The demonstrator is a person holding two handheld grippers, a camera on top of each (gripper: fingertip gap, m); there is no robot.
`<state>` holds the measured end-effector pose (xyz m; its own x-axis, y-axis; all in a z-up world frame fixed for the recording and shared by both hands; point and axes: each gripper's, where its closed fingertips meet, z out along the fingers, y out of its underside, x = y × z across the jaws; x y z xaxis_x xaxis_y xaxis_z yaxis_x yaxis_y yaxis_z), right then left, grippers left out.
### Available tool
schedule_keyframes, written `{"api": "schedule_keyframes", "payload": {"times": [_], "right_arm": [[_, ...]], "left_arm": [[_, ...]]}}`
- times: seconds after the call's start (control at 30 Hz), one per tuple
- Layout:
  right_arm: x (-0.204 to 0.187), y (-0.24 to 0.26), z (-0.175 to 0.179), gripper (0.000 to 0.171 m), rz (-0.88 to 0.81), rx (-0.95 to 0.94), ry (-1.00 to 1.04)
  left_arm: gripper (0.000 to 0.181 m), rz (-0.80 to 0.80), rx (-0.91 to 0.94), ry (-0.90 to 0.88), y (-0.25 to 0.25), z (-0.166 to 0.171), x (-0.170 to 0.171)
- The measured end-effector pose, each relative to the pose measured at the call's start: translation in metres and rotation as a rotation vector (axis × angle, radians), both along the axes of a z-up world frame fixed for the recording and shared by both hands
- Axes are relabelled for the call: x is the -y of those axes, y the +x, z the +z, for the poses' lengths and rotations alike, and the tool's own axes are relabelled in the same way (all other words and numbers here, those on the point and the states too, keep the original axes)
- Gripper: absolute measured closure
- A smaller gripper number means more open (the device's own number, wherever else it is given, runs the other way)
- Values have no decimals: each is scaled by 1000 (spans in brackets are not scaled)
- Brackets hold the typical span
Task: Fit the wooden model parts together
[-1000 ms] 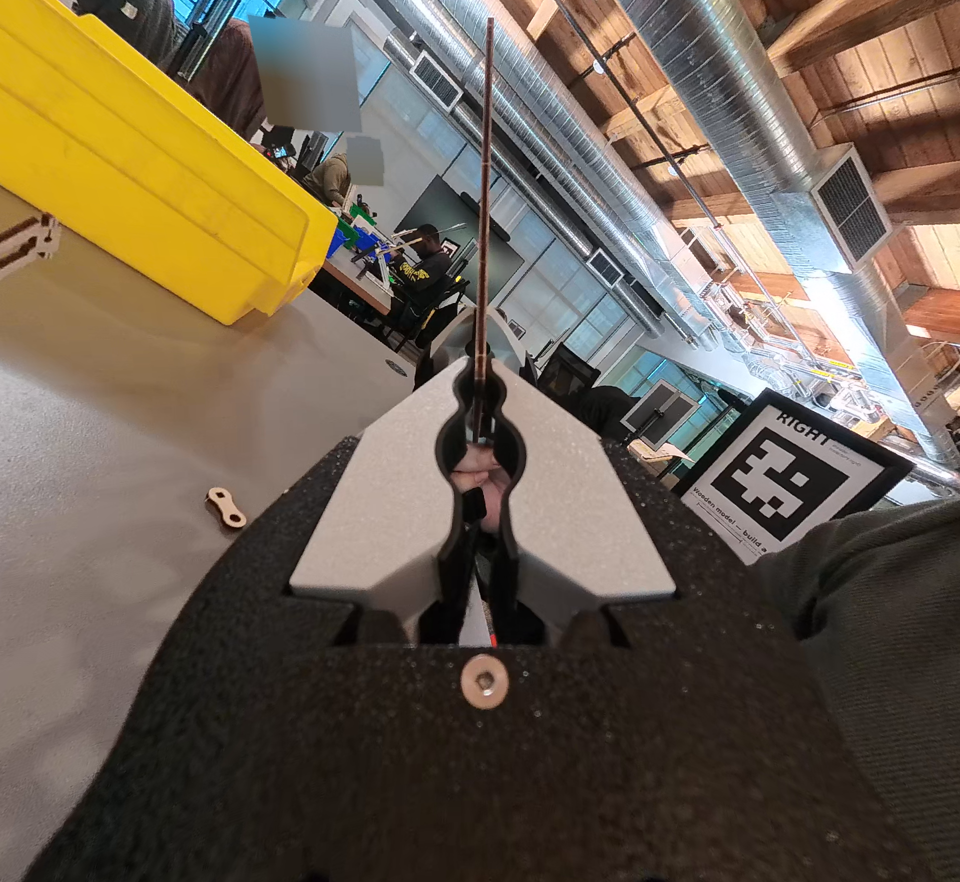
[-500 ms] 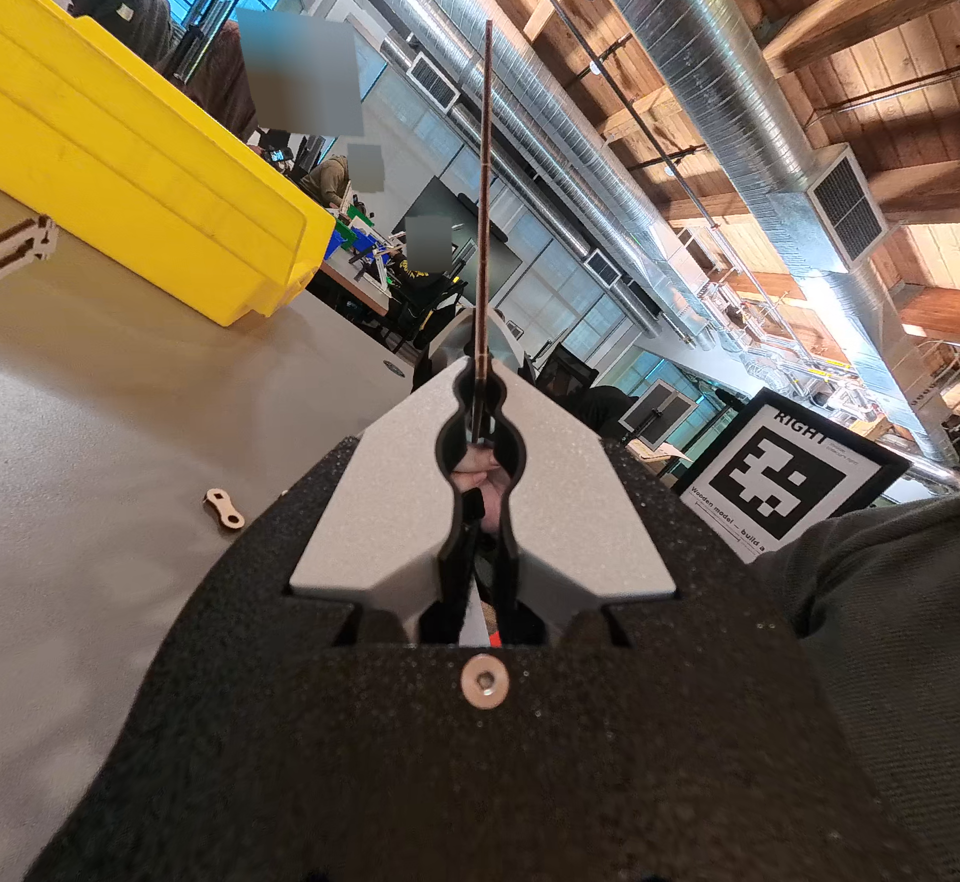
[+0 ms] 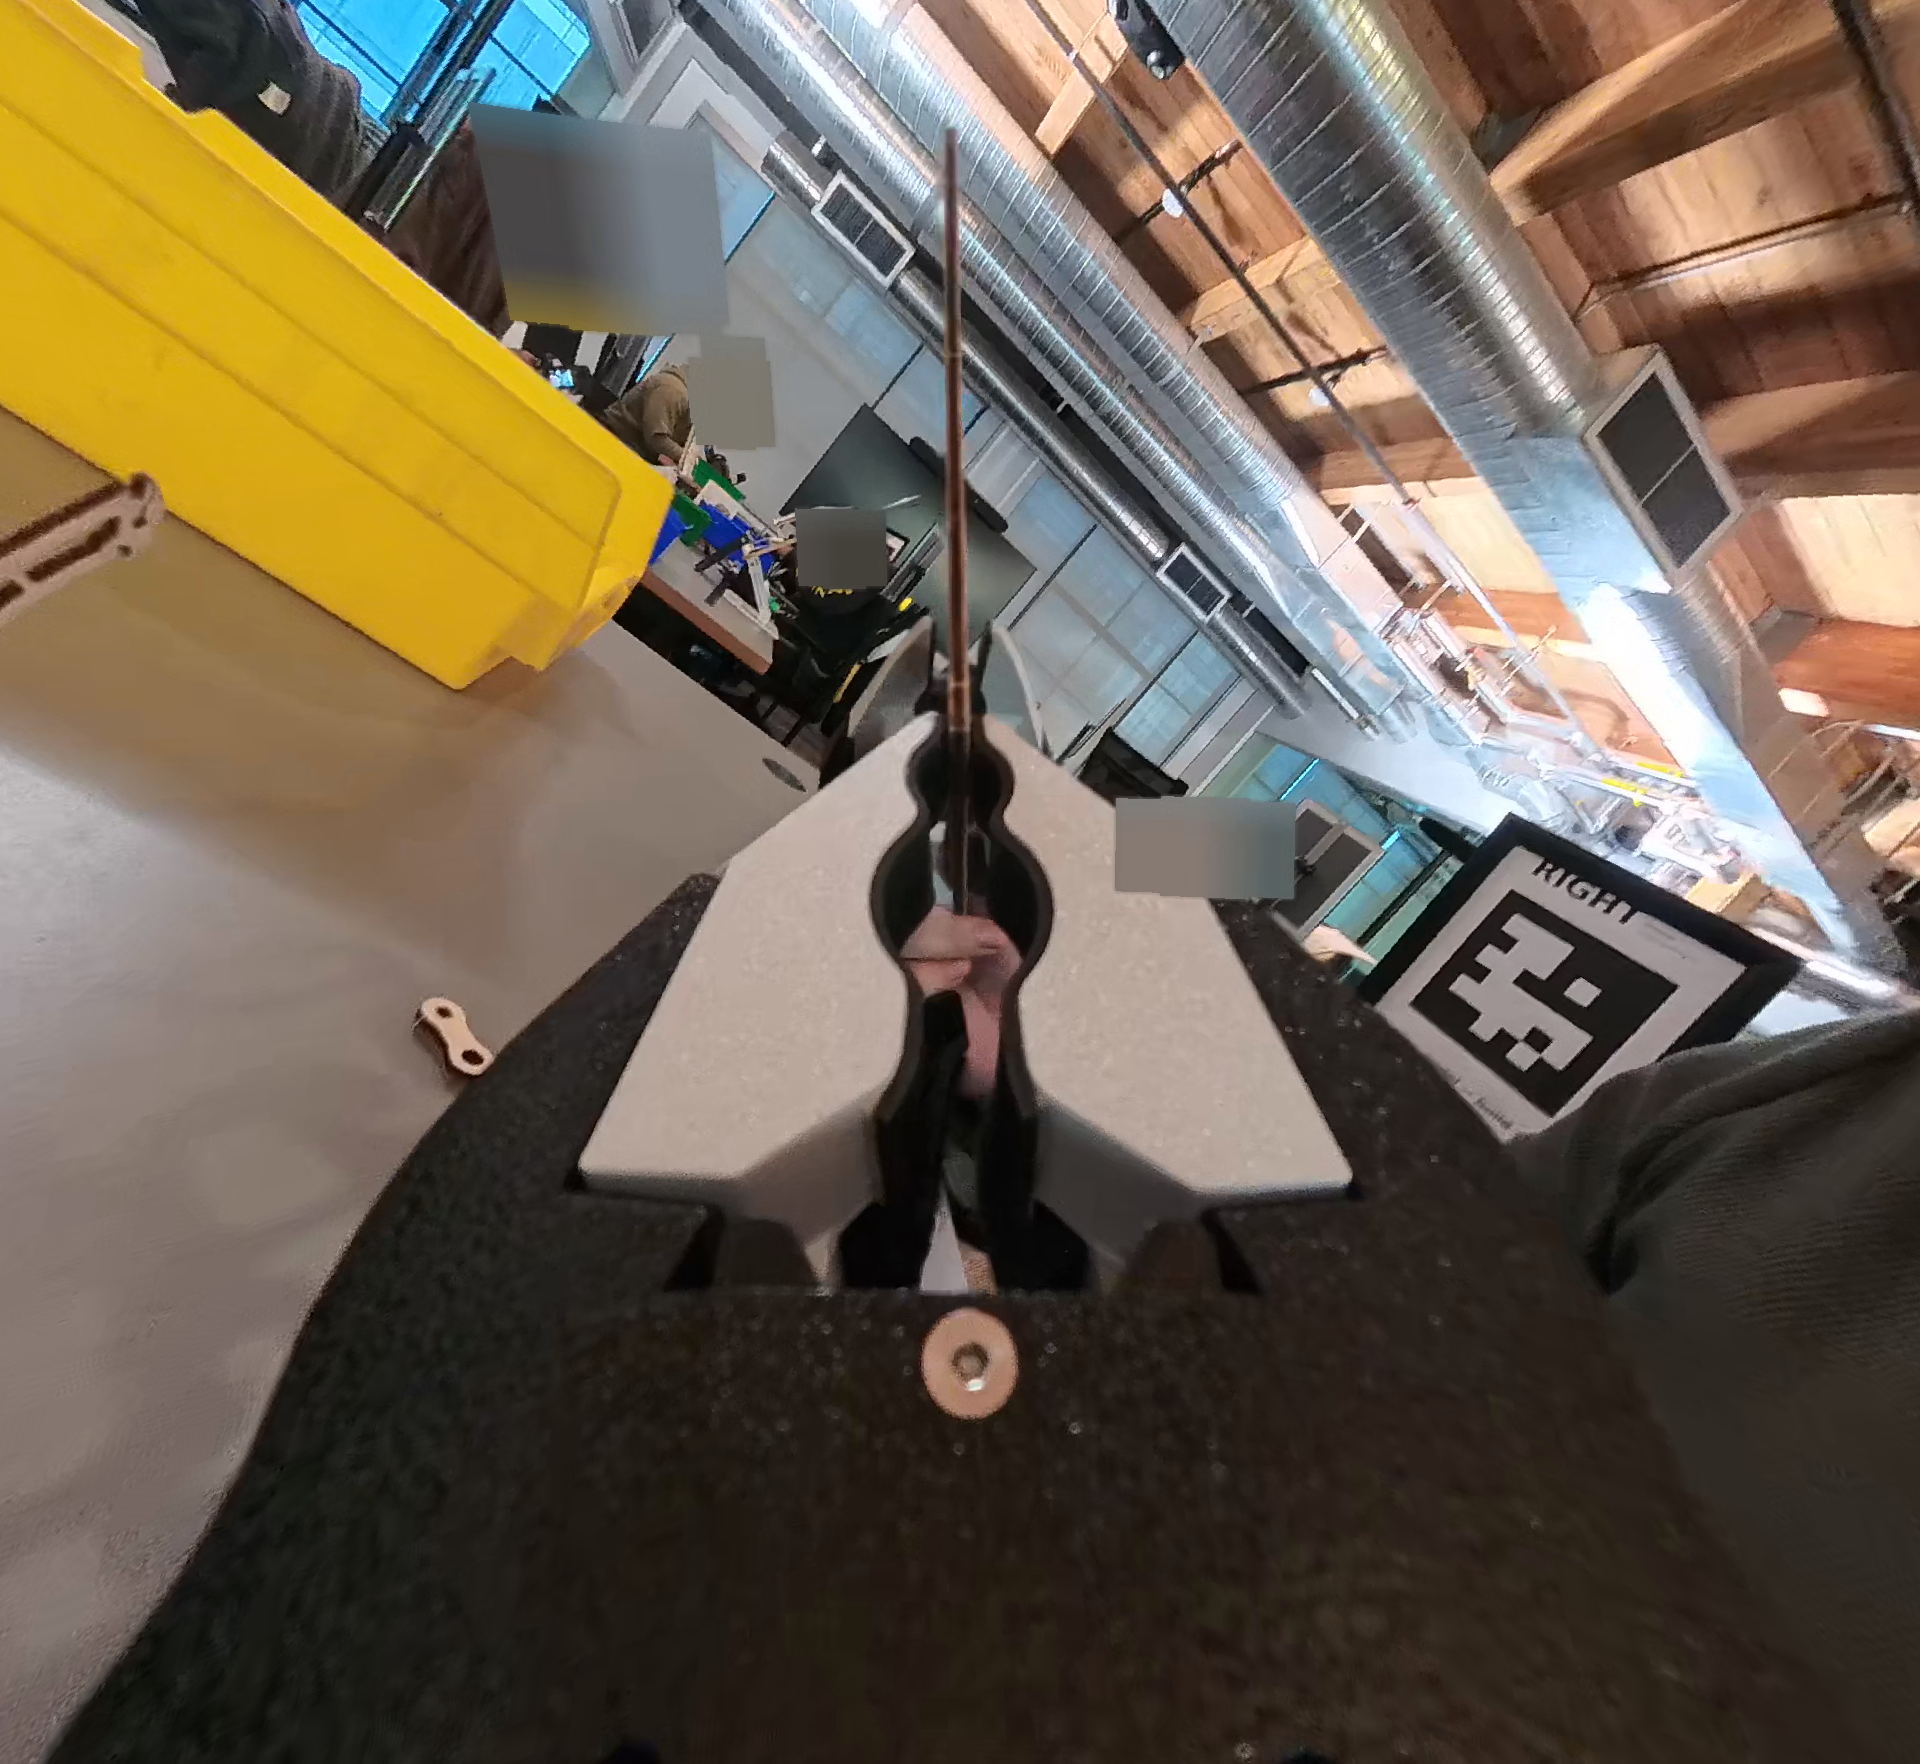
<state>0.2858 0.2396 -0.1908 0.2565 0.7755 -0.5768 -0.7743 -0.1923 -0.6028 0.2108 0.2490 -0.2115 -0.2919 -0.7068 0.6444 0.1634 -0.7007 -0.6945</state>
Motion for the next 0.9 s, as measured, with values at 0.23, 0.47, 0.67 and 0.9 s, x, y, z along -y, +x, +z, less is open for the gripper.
{"api": "schedule_keyframes", "payload": {"times": [0.23, 0.47, 0.67, 0.9], "right_arm": [[-3, 10, 0, 155, -16, -57, -19], [-3, 8, -1, 156, 4, -58, -25], [-3, 5, -2, 156, 17, -47, -29], [-2, 2, -2, 156, 22, -29, -26]], "left_arm": [[181, -8, 25, -27, -3, 2, -2], [181, -12, 32, -34, -3, 3, -3], [181, -11, 28, -37, -3, 2, -3], [181, -8, 24, -36, -2, 2, -3]]}}
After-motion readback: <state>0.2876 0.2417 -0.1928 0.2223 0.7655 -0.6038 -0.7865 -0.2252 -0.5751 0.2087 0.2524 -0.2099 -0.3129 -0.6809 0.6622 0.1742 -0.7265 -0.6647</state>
